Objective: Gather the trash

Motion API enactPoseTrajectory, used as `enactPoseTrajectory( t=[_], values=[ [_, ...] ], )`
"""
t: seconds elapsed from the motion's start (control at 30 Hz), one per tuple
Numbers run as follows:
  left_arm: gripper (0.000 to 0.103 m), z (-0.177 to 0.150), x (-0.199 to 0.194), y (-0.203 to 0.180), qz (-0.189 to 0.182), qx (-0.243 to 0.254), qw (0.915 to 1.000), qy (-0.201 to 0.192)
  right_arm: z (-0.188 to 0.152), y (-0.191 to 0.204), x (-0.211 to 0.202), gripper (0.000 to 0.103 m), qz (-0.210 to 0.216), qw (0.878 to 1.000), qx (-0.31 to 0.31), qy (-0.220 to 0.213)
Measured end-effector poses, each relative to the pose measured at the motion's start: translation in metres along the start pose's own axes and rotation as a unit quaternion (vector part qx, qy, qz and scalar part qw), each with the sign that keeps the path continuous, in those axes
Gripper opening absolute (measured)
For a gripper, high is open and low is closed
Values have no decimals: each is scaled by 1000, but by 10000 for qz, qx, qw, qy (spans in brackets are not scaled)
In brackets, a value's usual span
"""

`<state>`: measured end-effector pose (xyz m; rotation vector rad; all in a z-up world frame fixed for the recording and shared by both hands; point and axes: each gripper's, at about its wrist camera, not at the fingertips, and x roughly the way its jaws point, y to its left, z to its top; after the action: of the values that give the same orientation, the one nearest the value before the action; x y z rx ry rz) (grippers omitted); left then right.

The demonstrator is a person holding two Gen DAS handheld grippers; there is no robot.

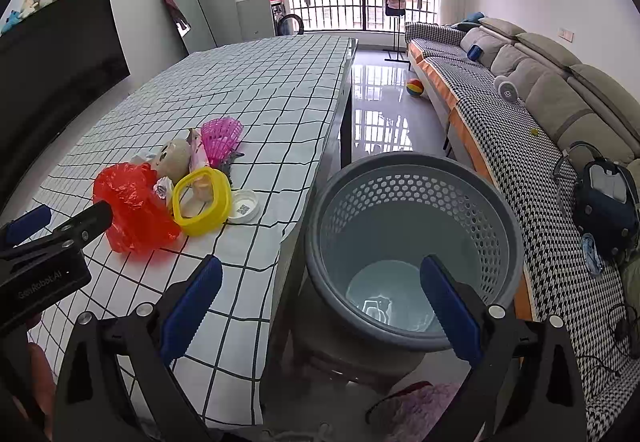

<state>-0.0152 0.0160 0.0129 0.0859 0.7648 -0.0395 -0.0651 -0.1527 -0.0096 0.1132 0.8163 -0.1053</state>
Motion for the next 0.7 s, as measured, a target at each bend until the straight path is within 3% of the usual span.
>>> enactPoseTrajectory(
  t=[0.7],
  values=[
    [97,0,2,-3,37,24,10000,24,-1,0,2,95,24,10000,1,30]
  ],
)
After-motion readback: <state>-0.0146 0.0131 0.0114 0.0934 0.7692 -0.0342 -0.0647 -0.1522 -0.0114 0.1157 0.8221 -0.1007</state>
